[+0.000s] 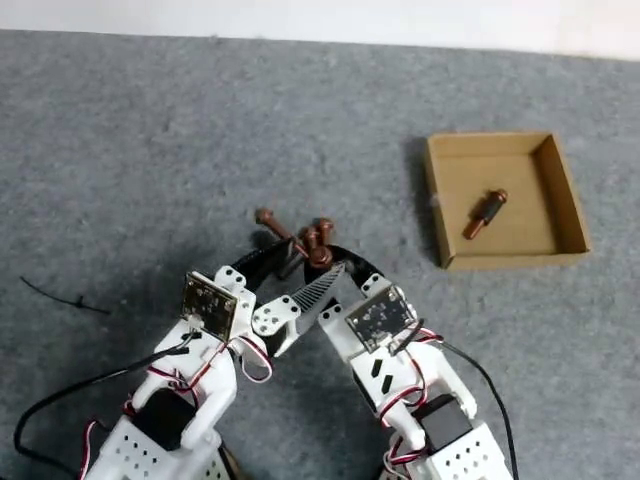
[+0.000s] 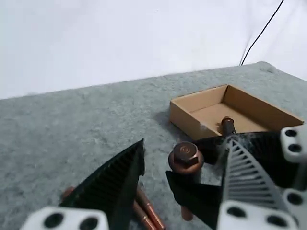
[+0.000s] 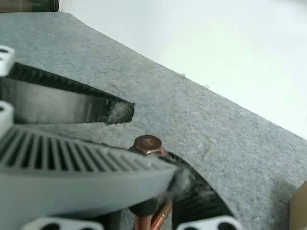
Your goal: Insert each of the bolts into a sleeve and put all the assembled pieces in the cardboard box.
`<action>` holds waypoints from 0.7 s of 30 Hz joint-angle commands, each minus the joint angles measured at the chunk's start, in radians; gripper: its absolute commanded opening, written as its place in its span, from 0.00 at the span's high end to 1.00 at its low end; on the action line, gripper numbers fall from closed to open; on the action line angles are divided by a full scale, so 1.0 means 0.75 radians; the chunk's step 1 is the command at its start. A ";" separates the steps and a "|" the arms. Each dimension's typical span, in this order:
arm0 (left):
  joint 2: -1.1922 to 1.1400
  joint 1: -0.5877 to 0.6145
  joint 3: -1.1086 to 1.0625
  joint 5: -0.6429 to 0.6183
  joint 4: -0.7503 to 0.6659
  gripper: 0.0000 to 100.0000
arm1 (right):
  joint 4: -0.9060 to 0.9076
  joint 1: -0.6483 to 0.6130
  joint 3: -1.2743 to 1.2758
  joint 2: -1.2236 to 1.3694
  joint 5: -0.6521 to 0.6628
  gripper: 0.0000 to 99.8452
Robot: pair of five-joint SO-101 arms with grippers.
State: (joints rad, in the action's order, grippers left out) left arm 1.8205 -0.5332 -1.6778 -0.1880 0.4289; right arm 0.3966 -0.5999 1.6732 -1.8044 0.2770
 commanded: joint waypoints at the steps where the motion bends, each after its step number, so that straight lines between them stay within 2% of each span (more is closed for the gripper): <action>1: 0.009 -0.017 -0.017 -0.004 0.008 0.74 | -0.007 0.009 0.148 -0.032 0.002 0.99; 6: 0.009 -0.007 -0.001 -0.004 -0.006 0.74 | -0.007 0.011 0.148 -0.032 0.004 0.99; 11: 0.009 0.165 0.101 -0.010 -0.061 0.74 | -0.009 0.011 0.148 -0.032 0.004 0.99; 16: 0.009 0.283 0.124 -0.217 -0.055 0.74 | -0.017 0.011 0.148 -0.032 0.004 0.99; 21: 0.009 0.390 0.126 -0.311 -0.055 0.74 | -0.040 0.013 0.144 -0.030 0.004 0.99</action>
State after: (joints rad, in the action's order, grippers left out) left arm 1.8128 -0.3076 -1.6410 -0.3537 0.4058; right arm 0.3951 -0.6015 1.6732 -1.8044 0.2770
